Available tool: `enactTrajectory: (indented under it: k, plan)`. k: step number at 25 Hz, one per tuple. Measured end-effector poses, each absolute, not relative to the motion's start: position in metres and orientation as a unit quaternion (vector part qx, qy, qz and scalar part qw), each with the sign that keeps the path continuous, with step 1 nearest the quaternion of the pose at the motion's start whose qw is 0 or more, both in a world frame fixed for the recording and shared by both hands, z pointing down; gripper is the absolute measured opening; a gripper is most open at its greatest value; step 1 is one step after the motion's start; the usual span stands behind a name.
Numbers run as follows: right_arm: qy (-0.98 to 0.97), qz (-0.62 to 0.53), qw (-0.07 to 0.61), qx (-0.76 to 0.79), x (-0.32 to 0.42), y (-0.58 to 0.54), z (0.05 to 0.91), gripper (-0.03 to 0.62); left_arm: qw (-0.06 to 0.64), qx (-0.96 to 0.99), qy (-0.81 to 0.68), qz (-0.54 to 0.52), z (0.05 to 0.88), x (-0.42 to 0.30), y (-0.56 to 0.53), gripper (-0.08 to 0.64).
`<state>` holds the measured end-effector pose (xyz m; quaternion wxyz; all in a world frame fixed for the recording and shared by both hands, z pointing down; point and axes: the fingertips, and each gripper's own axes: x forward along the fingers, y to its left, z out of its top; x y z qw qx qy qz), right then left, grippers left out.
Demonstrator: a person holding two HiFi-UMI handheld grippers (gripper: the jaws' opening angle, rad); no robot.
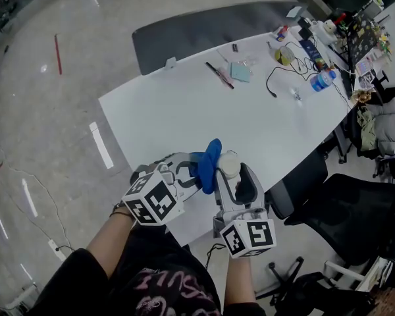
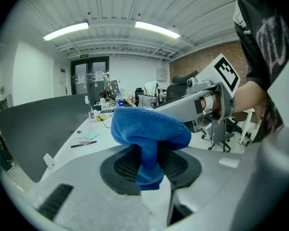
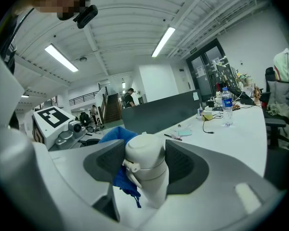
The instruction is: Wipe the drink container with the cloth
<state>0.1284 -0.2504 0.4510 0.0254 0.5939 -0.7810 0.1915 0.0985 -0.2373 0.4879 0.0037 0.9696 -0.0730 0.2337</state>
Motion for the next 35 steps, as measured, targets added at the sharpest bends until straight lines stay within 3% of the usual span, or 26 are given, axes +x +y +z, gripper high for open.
enactTrajectory:
  k: [24, 30, 35]
  plan:
    - [-0.777, 0.196, 0.033, 0.597, 0.125, -0.256, 0.455, 0.259, 0.081, 0.949, -0.047, 0.301, 0.605, 0.096, -0.242, 0.100]
    - [-0.781, 0.197, 0.033, 0.592, 0.126, -0.254, 0.453, 0.259, 0.066, 0.952, -0.064, 0.291, 0.575, 0.083, -0.244, 0.100]
    - [-0.784, 0.195, 0.031, 0.589, 0.128, -0.253, 0.454, 0.259, 0.010, 0.961, -0.070, 0.269, 0.524, 0.078, -0.248, 0.100]
